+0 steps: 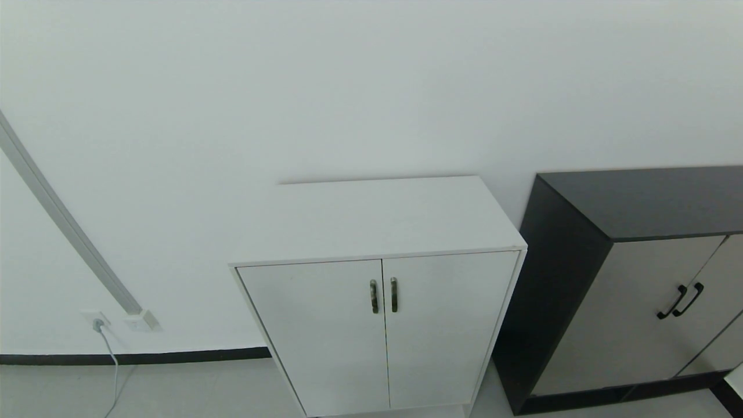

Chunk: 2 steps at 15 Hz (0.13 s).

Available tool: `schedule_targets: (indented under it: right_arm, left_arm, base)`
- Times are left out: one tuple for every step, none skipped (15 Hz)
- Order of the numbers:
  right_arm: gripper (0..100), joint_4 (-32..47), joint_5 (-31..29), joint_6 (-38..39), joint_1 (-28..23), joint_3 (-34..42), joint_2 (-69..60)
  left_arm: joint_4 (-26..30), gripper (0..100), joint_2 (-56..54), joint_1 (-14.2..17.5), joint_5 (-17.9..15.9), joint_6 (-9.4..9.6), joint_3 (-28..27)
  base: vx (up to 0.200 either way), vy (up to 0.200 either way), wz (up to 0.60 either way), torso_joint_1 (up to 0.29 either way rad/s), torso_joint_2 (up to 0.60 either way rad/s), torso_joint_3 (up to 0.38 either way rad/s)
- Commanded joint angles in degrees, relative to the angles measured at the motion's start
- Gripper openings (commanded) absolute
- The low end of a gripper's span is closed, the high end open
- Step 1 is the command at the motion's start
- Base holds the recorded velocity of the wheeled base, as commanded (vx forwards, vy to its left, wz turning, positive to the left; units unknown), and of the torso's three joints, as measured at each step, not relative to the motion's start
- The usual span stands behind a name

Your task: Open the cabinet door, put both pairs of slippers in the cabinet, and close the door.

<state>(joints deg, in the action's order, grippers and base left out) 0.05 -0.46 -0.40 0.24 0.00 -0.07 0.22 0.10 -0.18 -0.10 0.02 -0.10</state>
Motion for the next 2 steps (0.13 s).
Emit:
schedule_targets:
  right_arm:
    - [0,0.0,0.1,0.0,0.0,0.0,0.1]
    - [0,0.0,0.2,0.0,0.0,0.0,0.1]
  left_arm:
    - [0.0,0,0.0,0.0,-0.1,0.06,0.0]
    - [0.0,0,0.0,0.0,0.0,-0.02,0.0]
  base:
    - [0.0,0.0,0.0,0.0,0.0,0.0]
    - [0.0,0.0,0.0,0.0,0.0,0.0]
